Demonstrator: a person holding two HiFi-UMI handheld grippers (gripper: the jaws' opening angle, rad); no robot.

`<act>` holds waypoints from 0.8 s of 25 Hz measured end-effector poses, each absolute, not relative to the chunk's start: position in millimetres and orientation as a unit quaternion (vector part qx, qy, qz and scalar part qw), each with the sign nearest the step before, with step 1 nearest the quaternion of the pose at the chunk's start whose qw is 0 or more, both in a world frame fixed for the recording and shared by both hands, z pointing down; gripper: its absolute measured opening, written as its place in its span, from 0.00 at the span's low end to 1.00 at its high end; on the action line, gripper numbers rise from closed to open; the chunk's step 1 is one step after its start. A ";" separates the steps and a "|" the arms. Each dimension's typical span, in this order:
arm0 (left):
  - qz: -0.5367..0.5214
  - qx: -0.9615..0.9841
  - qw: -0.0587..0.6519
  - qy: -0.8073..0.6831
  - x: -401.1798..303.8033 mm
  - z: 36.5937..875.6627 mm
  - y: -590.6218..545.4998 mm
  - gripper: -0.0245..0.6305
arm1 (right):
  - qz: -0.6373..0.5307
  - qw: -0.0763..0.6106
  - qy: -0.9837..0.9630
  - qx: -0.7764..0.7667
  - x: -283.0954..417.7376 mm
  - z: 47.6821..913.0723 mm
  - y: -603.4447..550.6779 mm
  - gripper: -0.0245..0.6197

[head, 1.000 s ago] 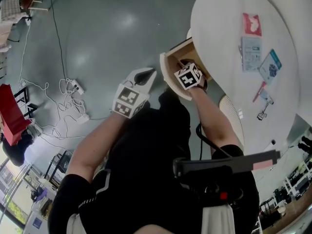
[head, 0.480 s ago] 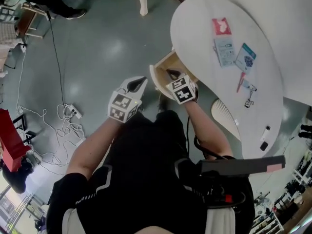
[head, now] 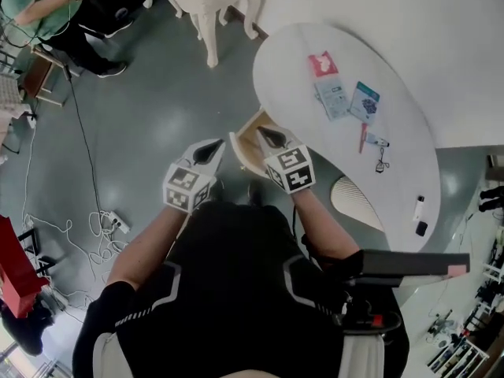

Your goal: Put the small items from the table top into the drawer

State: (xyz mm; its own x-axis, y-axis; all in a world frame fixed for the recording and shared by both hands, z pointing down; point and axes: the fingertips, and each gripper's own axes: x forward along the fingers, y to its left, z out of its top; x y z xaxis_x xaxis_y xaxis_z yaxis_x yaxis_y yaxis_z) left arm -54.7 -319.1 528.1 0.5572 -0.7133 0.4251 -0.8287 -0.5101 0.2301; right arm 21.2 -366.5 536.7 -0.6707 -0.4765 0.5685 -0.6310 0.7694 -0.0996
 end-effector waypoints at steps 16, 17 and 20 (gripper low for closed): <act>0.077 0.879 0.146 -0.448 -48.1 431.8 -347.7 0.04 | 0.079 0.134 -0.925 0.346 31.5 417.5 -355.2 0.04; 0.072 0.880 0.141 -0.447 -46.3 426.2 -349.3 0.04 | 0.071 0.132 -0.926 0.347 32.9 411.6 -355.6 0.04; 0.051 0.879 0.135 -0.455 -46.2 414.0 -353.4 0.04 | 0.058 0.121 -0.925 0.356 37.8 399.9 -355.0 0.04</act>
